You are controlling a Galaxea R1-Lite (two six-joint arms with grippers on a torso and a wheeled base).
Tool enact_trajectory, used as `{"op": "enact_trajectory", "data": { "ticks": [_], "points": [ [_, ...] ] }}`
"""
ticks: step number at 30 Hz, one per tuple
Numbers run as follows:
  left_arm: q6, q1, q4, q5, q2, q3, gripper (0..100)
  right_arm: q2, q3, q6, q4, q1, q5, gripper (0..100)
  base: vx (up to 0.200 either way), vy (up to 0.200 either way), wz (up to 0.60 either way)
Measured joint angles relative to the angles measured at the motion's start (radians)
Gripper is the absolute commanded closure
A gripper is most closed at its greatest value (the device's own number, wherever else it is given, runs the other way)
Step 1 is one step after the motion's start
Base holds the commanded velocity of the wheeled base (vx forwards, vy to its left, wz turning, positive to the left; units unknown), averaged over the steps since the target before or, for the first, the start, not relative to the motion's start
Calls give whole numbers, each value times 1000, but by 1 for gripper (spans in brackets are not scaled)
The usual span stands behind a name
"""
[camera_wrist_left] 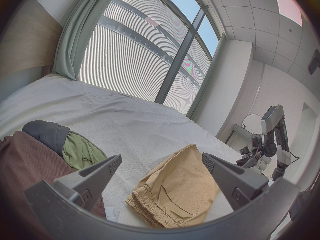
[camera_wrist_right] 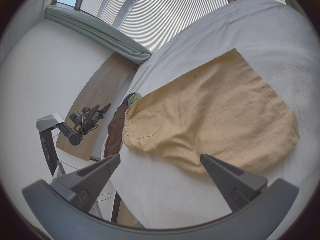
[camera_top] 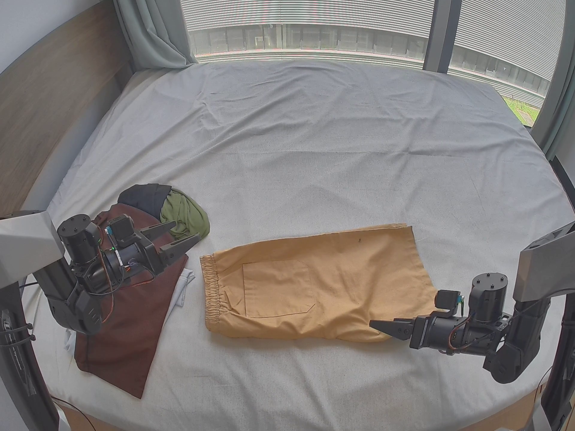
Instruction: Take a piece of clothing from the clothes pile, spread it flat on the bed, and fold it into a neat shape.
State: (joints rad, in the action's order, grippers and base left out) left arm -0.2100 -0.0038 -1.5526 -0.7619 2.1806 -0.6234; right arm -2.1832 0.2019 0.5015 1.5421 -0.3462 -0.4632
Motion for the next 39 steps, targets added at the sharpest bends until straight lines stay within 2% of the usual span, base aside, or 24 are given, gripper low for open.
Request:
{"op": "enact_trajectory", "data": {
  "ticks": [8,19,34,39],
  "points": [
    [0,0,0,0,0,-1,0,-109,48,-5,0,58,2,0,0,0,0],
    [-1,1,0,1,1,-3,0,-200,85,-7,5,77,3,0,0,0,0],
    [-6,-3,1,0,1,25,0,-6,74,-7,0,63,-3,0,0,0,0],
    [-7,-4,1,0,0,36,0,33,108,-18,2,60,-41,0,0,0,0]
  ]
}}
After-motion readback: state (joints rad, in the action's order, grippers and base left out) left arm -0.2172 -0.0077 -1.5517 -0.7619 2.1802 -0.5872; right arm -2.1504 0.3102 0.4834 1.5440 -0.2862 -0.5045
